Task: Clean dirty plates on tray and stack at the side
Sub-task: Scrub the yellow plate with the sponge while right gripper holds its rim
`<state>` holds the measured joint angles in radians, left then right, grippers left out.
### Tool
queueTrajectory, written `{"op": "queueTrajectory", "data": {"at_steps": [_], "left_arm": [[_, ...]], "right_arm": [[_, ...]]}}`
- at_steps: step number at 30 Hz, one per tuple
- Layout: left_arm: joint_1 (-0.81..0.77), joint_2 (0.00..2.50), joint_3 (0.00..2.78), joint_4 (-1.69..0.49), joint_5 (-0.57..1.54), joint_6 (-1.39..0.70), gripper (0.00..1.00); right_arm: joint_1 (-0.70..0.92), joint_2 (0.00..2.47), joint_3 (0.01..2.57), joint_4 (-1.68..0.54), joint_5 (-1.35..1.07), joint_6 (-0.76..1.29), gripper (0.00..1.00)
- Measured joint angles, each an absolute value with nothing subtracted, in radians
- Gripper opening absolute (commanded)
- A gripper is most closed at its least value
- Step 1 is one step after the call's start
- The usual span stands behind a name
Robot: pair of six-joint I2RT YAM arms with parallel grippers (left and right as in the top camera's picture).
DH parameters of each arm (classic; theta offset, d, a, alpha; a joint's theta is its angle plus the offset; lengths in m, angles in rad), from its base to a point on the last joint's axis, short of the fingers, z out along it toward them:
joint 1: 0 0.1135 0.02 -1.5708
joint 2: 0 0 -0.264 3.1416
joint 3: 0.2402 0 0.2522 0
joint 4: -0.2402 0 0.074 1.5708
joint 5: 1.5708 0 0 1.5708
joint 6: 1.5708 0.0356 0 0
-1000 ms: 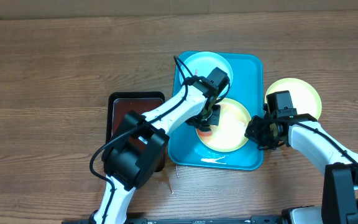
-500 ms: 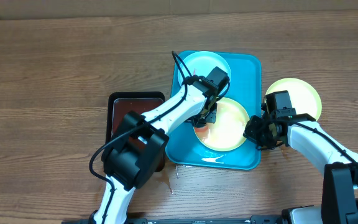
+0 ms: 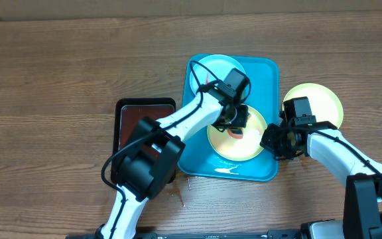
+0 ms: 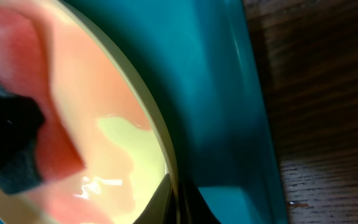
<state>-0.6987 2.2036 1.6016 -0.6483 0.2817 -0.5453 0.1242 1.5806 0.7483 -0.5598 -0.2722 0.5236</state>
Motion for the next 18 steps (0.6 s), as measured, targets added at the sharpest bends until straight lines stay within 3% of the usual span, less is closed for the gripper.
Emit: {"op": "queueTrajectory", "data": {"at_steps": [8,18], "left_arm": [[-0.709,2.207,1.608,-0.716,0.294,-0.538,0.04],[-0.640,2.203,1.665,-0.955,0.027,-0.594,0.04]], "right_arm": [[0.124,1.580,0.748,-0.561,-0.270,0.524,0.04],[0.125,1.581,0.748,-0.558,-0.276,0.523,0.04]]}}
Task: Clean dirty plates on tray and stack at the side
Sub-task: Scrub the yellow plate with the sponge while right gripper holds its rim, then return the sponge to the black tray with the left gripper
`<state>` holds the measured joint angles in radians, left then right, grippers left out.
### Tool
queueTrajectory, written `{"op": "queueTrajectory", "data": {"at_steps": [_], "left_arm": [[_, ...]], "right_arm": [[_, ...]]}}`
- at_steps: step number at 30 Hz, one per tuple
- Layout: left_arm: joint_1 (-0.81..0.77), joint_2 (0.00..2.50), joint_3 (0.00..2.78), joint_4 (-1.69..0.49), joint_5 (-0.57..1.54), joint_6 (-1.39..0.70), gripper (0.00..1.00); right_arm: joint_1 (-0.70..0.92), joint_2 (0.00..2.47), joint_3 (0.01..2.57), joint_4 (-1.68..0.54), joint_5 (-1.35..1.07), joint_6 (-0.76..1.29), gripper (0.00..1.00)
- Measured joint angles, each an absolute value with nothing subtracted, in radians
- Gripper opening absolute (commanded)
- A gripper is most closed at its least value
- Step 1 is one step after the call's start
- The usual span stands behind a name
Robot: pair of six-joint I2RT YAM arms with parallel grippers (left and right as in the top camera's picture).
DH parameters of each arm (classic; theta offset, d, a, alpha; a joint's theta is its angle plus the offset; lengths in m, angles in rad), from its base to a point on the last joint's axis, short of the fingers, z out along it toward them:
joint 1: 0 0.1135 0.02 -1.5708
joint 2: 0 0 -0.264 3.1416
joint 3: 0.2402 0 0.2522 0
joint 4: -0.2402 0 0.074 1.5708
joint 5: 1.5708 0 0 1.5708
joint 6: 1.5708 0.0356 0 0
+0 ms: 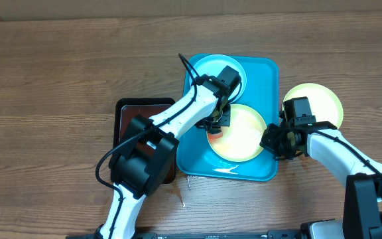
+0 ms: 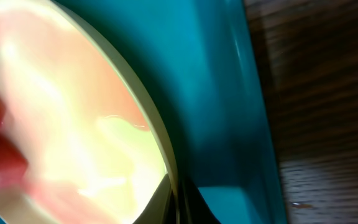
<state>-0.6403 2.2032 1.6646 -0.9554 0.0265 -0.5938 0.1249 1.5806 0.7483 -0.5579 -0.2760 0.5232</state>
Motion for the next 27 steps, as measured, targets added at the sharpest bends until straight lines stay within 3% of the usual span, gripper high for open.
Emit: {"op": "queueTrajectory", "data": {"at_steps": [11,17,22,27], "left_arm": [[-0.632,2.147,1.654,-1.032,0.059,-0.595,0.05],[-0.570,1.882,1.641,-1.124,0.069,-0.581,0.04],[-0.468,1.662,1.654,-1.289,-0.052,-0.569,0.04],[-0.367,1.645,1.608,-1.355,-0.176,-0.566,0.04]], "right_arm": [[0.126,1.581,0.748,-0.559,-0.283,0.491,0.04],[0.126,1.581,0.748,-0.559,-0.281,0.452,0.04],[0.125,1.581,0.748,-0.552,-0.273,0.443,0.04],[0.124,1.580,0.749,-0.547,-0.253,0.435,0.04]]}}
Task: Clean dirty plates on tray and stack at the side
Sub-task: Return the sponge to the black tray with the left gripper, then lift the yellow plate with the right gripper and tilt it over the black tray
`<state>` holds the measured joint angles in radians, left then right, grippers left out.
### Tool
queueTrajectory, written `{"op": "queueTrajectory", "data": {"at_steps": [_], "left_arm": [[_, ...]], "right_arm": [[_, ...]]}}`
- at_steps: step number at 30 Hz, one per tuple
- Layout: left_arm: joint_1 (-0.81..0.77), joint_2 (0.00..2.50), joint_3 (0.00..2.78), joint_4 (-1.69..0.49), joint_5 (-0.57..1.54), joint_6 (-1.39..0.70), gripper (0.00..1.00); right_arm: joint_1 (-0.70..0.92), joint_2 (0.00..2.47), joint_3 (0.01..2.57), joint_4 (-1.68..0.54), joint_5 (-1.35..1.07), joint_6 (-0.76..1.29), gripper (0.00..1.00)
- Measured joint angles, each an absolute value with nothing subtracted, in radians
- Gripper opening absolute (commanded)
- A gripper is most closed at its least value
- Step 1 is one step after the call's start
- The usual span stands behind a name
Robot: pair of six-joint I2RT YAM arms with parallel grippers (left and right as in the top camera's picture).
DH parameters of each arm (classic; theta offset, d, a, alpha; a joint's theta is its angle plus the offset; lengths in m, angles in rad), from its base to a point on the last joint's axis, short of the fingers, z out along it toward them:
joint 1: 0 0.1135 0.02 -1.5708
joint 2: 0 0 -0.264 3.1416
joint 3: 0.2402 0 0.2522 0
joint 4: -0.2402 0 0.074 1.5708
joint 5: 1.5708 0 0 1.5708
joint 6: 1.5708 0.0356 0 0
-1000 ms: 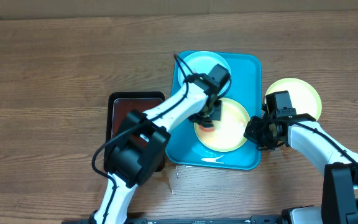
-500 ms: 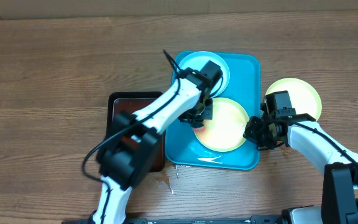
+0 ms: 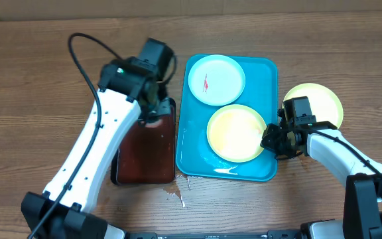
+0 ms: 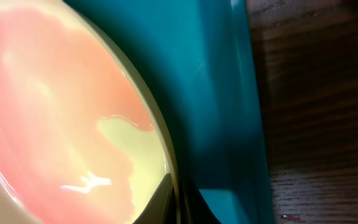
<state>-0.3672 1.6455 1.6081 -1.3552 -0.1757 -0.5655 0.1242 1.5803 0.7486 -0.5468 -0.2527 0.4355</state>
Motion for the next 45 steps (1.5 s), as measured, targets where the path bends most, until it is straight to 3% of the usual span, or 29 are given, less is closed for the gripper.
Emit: {"op": "queueTrajectory", "data": {"at_steps": [11,13,14,16,18,24,30,39,45], "left_arm": [[-0.238,1.684,1.071,-0.940,-0.104,-0.543,0.04],[-0.224,1.686,1.035,-0.925,-0.075,-0.539,0.08],[-0.218,1.685,1.030,-0.926,-0.063,-0.534,0.16],[-0.209,1.685,1.031,-0.918,-0.047,-0.518,0.43],[-0.206,1.684,1.038,-0.931,-0.029,-0.511,0.57],[-0.176,1.651,1.103,-1.009,-0.011,-0.488,0.73],[-0.067,1.540,1.280,-1.118,0.000,-0.459,0.98],[0.146,1.380,1.526,-1.239,0.050,-0.452,1.00],[0.179,1.331,1.547,-1.283,0.073,-0.452,1.00]], "right_arm": [[0.124,1.580,0.756,-0.563,-0.231,0.425,0.04],[0.124,1.580,0.766,-0.595,-0.226,0.421,0.04],[0.124,1.580,0.773,-0.616,-0.223,0.417,0.04],[0.124,1.579,0.796,-0.670,-0.212,0.412,0.04],[0.124,1.573,0.843,-0.744,-0.197,0.401,0.04],[0.140,1.529,1.015,-0.936,-0.138,0.349,0.04],[0.247,1.518,1.248,-1.073,-0.036,0.282,0.04],[0.551,1.516,1.410,-0.942,0.098,0.237,0.04],[0.770,1.543,1.412,-0.786,0.242,0.231,0.04]]}}
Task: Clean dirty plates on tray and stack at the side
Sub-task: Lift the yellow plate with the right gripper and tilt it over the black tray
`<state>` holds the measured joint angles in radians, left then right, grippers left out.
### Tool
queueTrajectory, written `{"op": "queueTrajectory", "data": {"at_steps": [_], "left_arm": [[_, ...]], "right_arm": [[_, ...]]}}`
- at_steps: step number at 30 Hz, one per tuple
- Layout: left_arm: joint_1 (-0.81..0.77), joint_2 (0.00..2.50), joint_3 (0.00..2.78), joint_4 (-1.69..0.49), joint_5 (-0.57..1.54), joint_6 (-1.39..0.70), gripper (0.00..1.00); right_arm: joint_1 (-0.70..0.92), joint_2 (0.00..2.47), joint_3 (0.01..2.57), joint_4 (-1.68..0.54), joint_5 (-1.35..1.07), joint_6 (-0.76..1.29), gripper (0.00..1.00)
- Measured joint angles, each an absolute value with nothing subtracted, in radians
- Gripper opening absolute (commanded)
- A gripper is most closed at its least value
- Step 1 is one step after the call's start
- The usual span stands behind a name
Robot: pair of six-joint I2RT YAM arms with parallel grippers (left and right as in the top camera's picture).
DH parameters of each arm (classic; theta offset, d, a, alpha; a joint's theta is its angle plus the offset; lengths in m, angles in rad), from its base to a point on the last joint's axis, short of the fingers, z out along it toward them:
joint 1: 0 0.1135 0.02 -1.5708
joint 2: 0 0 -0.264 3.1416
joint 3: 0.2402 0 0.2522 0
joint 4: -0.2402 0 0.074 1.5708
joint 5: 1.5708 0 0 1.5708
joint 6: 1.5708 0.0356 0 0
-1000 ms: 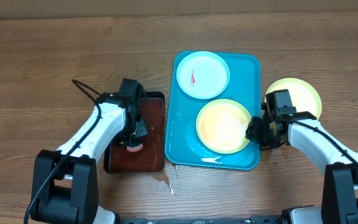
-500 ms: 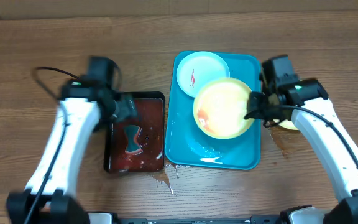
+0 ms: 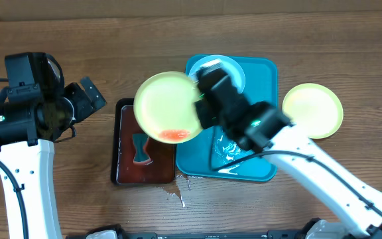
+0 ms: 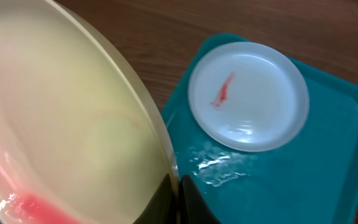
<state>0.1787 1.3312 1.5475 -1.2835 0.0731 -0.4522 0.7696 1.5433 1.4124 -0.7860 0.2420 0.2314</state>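
My right gripper (image 4: 178, 186) is shut on the rim of a yellow plate (image 4: 61, 124). It holds the plate (image 3: 168, 106) tilted in the air over the brown tray (image 3: 121, 133) and the blue tray's left edge. Red liquid pools at the plate's low edge. A white plate (image 4: 248, 93) with a red streak lies at the back of the blue tray (image 3: 267, 166), partly hidden overhead by my right arm. The sponge (image 3: 140, 149) lies in the brown tray. My left gripper (image 3: 88, 96) stands open at the left, off the trays.
A second yellow plate (image 3: 312, 109) rests on the table right of the blue tray. A puddle of water (image 3: 227, 149) shines on the blue tray's floor. Small spills mark the wood in front of the brown tray.
The yellow plate lay flat on the blue tray with my right gripper on its rim; now it hangs tilted over the brown tray. My left gripper has moved left, and the sponge lies in the brown tray.
My left gripper pressed the sponge on the yellow plate while my right gripper held the rim. Then the sponge was at the plate's left edge. Then my left gripper was over the brown tray. Now the plate hangs tilted there with red liquid.
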Motion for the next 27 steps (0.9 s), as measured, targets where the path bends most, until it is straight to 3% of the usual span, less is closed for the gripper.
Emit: {"op": "queueTrajectory", "data": {"at_steps": [9,27], "left_arm": [[0.179,1.338,1.547,-1.374,0.013,-0.452,1.00],[0.179,1.353,1.547,-1.374,-0.012,-0.452,1.00]], "right_arm": [[0.918,1.740,1.414,-0.727,0.490,0.232,0.04],[1.158,1.731,1.420,-0.719,1.052,0.228,0.04]]}}
